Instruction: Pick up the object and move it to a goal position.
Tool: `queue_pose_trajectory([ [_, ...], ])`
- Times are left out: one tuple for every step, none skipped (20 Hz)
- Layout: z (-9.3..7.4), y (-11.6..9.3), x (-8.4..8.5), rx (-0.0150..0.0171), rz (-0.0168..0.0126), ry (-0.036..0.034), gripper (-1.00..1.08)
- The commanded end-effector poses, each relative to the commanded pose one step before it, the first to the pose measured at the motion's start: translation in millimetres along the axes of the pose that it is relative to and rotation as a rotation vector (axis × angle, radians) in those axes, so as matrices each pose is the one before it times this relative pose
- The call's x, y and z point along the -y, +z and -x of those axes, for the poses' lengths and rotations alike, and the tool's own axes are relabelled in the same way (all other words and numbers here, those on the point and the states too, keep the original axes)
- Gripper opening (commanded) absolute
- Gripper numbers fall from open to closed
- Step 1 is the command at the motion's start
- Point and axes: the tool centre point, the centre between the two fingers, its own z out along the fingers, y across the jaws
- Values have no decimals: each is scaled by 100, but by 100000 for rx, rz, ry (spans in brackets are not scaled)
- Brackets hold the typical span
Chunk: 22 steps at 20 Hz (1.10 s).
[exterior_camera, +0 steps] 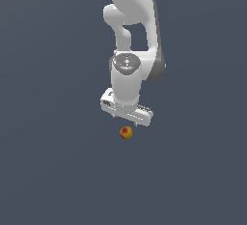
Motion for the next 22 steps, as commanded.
queue_pose_trajectory([
  [-222, 642, 292, 92, -94, 6976, 100],
  [-76, 255, 119, 34, -25, 2722, 100],
  [-71, 256, 121, 30, -20, 2718, 100],
  [-67, 256, 121, 26, -15, 2718, 100],
  [-62, 257, 123, 22, -10, 2714, 100],
  [-58, 258, 123, 18, -6, 2712, 100],
  [-54, 258, 124, 13, -2, 2710, 100],
  [-49, 259, 125, 9, 2, 2706, 100],
  [-45, 257, 124, 4, 5, 2682, 100],
  [-38, 245, 118, -1, 8, 2555, 100],
  [-32, 232, 113, -6, 10, 2414, 100],
  [-27, 219, 106, -9, 11, 2275, 100],
  [-22, 206, 100, -12, 12, 2134, 100],
  [-19, 193, 93, -15, 12, 1995, 100],
  [-15, 180, 86, -16, 12, 1857, 100],
  [-12, 167, 80, -17, 12, 1718, 100],
  [-9, 153, 73, -18, 11, 1579, 100],
  [-7, 140, 67, -18, 11, 1440, 100],
  [-5, 127, 60, -18, 10, 1303, 100],
  [-4, 114, 54, -17, 9, 1166, 100],
  [-2, 100, 48, -16, 8, 1026, 100],
  [-2, 87, 41, -15, 7, 890, 100],
])
